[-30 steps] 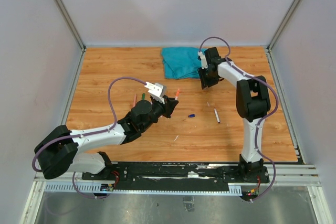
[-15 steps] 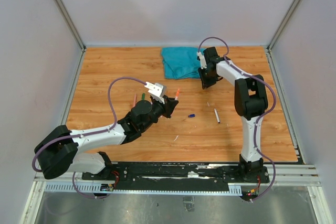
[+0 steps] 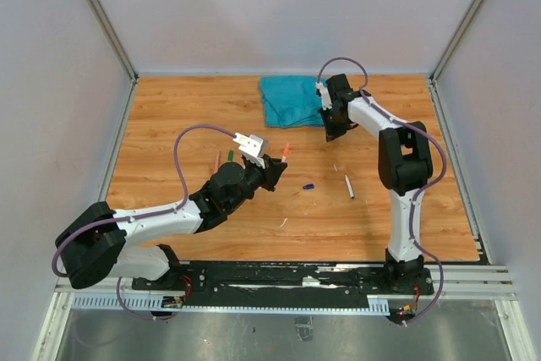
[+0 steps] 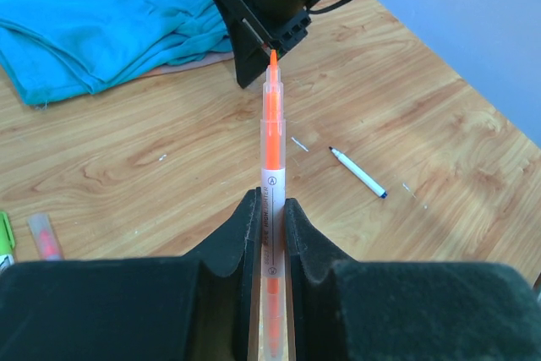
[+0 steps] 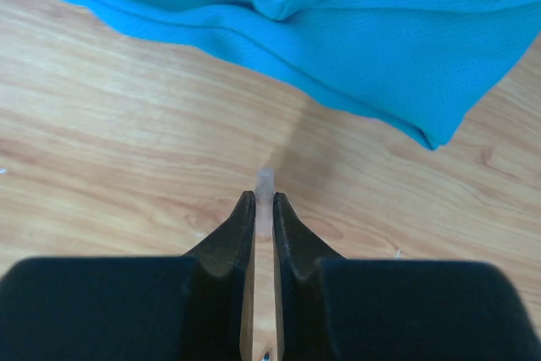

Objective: Insert the pens into the pen caps
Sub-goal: Pick up the pen cap from the center of the board, then place the pen cap at the center of the board.

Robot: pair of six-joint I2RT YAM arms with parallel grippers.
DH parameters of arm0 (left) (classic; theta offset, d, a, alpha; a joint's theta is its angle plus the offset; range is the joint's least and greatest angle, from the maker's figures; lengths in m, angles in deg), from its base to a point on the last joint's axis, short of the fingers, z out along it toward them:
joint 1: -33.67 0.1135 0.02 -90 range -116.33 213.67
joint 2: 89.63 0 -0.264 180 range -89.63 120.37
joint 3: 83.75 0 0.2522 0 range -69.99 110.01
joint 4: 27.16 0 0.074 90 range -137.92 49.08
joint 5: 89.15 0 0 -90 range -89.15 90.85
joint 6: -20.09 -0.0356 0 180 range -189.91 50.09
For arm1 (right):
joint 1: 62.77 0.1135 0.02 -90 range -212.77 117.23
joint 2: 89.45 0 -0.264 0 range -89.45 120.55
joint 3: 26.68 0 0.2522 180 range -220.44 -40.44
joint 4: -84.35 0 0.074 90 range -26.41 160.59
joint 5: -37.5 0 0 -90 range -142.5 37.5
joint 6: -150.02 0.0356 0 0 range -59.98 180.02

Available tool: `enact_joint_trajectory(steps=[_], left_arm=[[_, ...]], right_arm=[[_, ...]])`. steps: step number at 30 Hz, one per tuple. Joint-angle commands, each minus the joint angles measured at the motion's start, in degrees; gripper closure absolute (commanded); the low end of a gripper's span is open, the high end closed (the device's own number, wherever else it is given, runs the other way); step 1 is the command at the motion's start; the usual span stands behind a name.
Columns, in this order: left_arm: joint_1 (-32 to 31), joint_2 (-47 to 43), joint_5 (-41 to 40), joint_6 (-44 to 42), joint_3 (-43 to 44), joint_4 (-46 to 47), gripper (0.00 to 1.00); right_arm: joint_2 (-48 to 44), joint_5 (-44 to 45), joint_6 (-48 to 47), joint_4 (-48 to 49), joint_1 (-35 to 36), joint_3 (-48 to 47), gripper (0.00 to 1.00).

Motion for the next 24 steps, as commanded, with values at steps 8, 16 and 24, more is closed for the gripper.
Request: enact_joint_trajectory(steps=[8, 16, 24], left_arm=[[0.3, -0.8, -0.9, -1.0, -0.8, 2.8, 1.00], [0.2, -1.4, -1.6, -0.9, -1.1, 2.6, 0.99], [0.2, -0.7, -6.1, 2.1, 1.6, -2.3, 1.00]], right_arm=[[-23.1, 1.4, 6.5, 10.3, 3.2, 16.2, 0.99], [-37.1, 4.0, 11.7, 13.0, 8.6, 34.7, 0.99], [-50.6, 5.4, 17.7, 8.9, 17.4, 48.5, 0.99]])
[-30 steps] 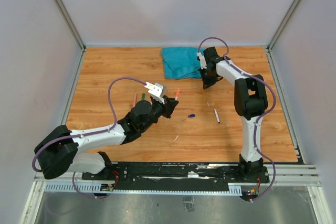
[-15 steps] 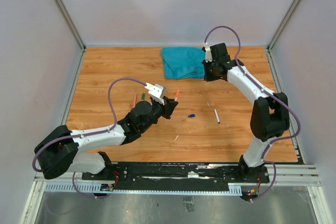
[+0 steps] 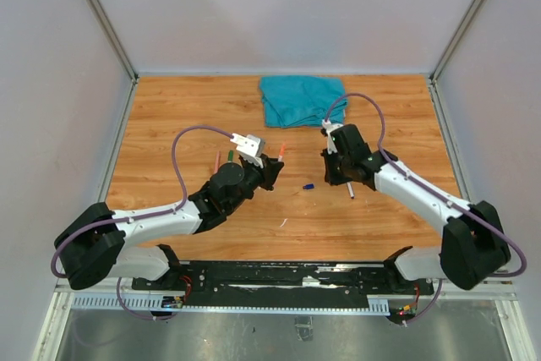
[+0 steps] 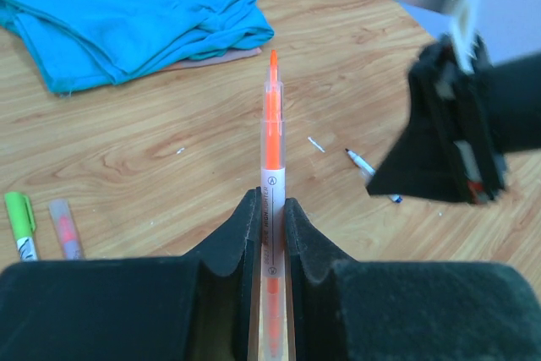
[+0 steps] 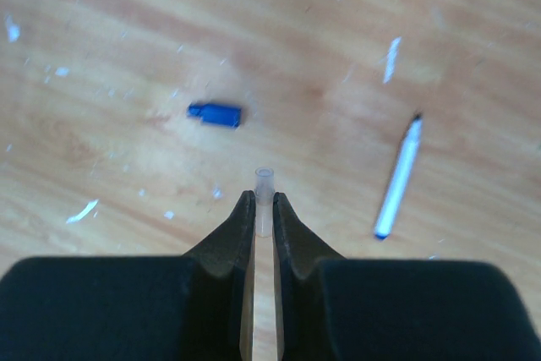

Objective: Insert the pens into the pen caps
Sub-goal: Place the pen cap at the center of the board.

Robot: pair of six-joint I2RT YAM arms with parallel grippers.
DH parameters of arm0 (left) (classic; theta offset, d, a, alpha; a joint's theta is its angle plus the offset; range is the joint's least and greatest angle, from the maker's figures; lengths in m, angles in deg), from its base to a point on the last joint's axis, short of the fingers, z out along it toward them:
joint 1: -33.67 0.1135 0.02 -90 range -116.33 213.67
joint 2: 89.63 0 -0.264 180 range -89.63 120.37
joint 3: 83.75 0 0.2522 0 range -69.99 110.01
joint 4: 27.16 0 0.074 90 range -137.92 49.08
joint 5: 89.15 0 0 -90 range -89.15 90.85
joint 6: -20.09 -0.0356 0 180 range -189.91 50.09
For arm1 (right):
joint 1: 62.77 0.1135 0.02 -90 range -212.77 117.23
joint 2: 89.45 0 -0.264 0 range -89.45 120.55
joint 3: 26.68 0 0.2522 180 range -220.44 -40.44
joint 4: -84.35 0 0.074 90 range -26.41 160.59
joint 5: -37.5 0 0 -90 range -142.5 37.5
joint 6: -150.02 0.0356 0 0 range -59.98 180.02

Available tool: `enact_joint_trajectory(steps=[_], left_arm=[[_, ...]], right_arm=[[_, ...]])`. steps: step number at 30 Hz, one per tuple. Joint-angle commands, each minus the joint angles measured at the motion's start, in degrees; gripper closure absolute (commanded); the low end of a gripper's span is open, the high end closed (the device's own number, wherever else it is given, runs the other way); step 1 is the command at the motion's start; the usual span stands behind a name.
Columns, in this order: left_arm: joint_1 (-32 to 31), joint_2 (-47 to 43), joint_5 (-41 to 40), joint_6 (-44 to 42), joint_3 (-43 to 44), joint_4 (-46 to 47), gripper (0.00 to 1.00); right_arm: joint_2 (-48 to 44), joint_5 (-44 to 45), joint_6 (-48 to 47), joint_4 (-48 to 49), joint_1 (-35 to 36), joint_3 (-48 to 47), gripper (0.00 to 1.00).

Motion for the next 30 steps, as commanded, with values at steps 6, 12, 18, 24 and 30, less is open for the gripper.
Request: enact_joint_trajectory(steps=[6, 12, 18, 24, 30], left_arm=[[0.1, 0.8, -2.6, 2.6, 3.2, -2.2, 0.99], [0.1, -0.2, -1.5, 0.1, -0.7, 2.3, 1.00], [0.1, -1.7, -1.5, -0.3, -2.0, 3.1, 0.99], [0.2, -1.6, -1.2, -0.2, -1.9, 2.9, 1.00], [0.1, -1.4, -0.8, -0.1, -2.0, 3.2, 0.99]], right_arm=[[-10.6, 2.3, 8.2, -7.0, 9.0, 11.0, 0.99], [-11.6, 1.3, 8.9, -9.1, 9.3, 14.0, 0.99], [-8.5, 2.3, 8.2, -10.8, 9.8, 13.0, 0.96], [-4.6, 2.3, 7.7, -9.7, 10.5, 12.9, 0.96], [-0.3, 5.2, 7.6, -9.2, 12.1, 11.3, 0.96]])
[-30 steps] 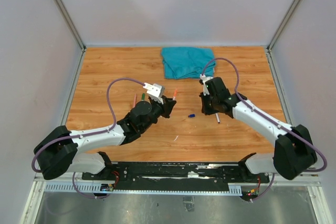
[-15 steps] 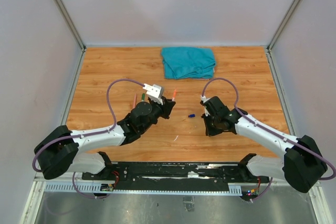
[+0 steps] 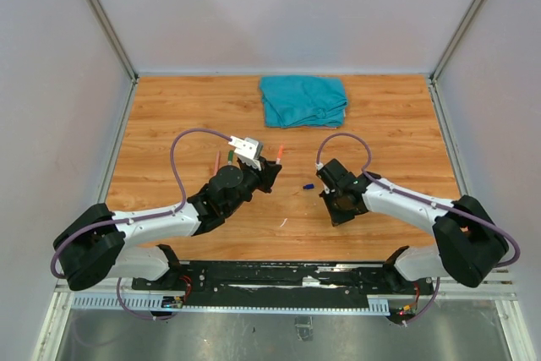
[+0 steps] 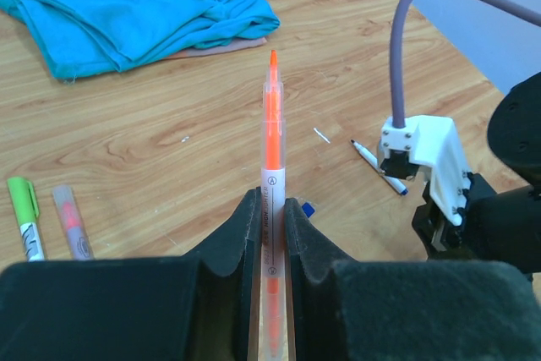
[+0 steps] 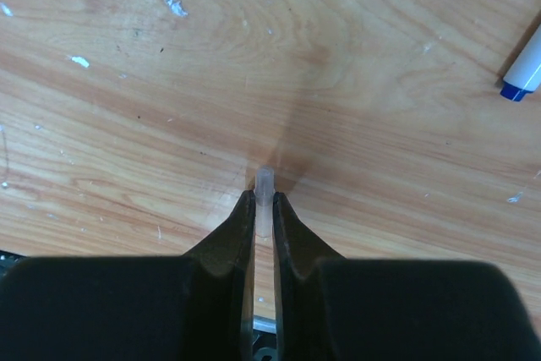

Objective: Insert the pens into the pen caps
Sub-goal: Place the pen cap at the center of the board.

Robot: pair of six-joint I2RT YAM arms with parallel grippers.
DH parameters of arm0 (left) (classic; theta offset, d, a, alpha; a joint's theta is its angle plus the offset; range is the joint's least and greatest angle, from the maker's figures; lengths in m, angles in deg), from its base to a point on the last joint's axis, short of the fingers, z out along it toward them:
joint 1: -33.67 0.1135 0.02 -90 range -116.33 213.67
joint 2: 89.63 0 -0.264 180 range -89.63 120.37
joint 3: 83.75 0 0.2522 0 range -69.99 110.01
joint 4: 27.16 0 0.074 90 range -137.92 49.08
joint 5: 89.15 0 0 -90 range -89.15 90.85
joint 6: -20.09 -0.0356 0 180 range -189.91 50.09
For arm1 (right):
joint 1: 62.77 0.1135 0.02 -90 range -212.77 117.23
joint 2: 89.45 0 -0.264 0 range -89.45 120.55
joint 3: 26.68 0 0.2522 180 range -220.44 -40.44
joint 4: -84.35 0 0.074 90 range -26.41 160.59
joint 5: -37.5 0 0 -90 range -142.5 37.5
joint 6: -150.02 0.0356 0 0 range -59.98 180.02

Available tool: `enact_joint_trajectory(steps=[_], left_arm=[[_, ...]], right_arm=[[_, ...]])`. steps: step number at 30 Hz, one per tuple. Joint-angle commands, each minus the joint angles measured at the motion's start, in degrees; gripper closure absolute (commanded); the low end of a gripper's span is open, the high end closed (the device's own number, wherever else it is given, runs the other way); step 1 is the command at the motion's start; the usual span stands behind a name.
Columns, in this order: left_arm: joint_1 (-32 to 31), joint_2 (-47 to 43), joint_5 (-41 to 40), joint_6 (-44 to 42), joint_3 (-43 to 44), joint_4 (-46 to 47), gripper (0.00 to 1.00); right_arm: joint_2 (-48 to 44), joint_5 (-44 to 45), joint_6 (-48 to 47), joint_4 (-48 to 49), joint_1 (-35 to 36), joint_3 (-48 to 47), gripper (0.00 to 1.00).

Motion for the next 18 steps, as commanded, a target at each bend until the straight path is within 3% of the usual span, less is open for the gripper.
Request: enact_joint_trajectory(steps=[1, 12, 18], left_arm=[[0.1, -1.0, 0.2, -0.9, -0.2, 3.2, 1.00], [0.1, -1.1, 0.4, -1.1, 0.0, 2.9, 0.99], [0.1, -1.2, 0.5, -1.1, -0.1, 2.9, 0.99]], right_arm=[[2.4, 3.8, 0.0, -0.6, 1.9, -2.7, 0.96], [8.3, 3.5, -1.4, -1.9, 2.4, -4.0, 0.90], [10.2, 3.7, -1.2, -2.3, 2.6, -4.2, 0.80]])
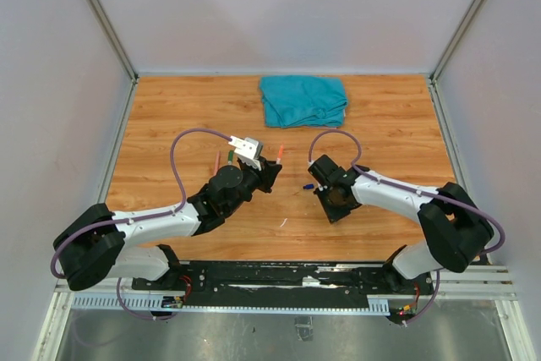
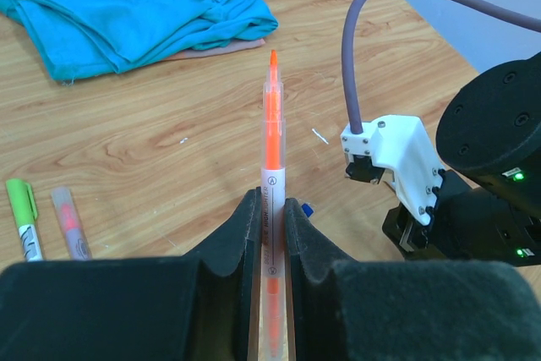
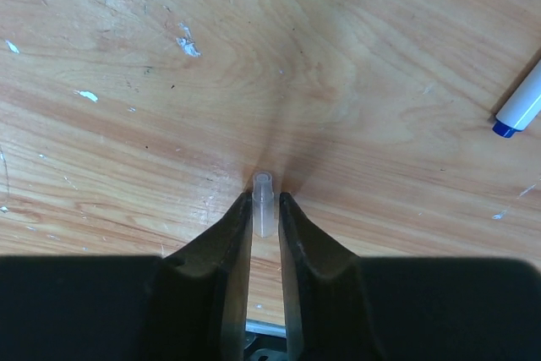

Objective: Insert the pens into the pen caps
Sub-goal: Place the pen cap at the center of the board, then insert the pen cap onto the pen.

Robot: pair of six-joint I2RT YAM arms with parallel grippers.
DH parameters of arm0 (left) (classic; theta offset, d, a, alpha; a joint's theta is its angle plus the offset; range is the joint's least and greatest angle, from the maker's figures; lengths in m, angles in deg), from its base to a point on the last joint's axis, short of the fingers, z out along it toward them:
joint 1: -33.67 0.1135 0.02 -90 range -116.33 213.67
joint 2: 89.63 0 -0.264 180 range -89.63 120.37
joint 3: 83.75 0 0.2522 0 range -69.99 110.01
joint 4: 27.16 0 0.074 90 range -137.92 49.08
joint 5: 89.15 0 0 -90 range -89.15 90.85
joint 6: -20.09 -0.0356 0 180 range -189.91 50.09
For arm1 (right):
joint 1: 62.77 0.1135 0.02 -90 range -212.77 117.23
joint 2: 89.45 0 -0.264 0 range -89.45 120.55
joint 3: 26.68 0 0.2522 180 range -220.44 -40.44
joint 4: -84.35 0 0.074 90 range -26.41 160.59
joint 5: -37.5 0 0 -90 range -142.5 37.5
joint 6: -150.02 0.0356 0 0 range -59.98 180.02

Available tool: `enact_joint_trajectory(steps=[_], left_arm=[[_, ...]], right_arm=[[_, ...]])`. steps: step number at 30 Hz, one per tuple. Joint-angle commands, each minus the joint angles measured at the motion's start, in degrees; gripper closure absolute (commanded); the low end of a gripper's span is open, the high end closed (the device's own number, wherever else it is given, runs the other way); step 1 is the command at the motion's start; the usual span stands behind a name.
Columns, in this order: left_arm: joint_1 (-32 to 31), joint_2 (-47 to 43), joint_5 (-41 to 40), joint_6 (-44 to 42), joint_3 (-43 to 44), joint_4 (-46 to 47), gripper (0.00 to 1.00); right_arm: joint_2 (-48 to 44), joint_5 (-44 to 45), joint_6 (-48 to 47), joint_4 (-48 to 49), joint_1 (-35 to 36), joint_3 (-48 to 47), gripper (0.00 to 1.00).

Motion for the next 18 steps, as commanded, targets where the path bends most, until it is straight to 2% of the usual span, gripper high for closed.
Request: enact_joint_trajectory(steps=[1, 5, 8, 18], left_arm=[[0.1, -1.1, 0.3, -1.1, -0.1, 2.7, 1.00], [0.1, -1.3, 0.1, -0.9, -0.2, 2.8, 0.99], [0.1, -1.3, 0.1, -0.9, -0.2, 2.7, 1.00], [0.2, -1.2, 0.3, -1.1, -0.1, 2.7, 0.99]], right_arm=[[2.9, 1.6, -0.3, -1.2, 1.1, 0.7, 0.78], [3.3, 1.7, -0.2, -1.2, 1.4, 0.8, 0.74], [3.3, 1.5, -0.2, -1.0, 1.4, 1.1, 0.75], [3.9, -1.6, -0.8, 0.8, 1.4, 2.0, 0.93]])
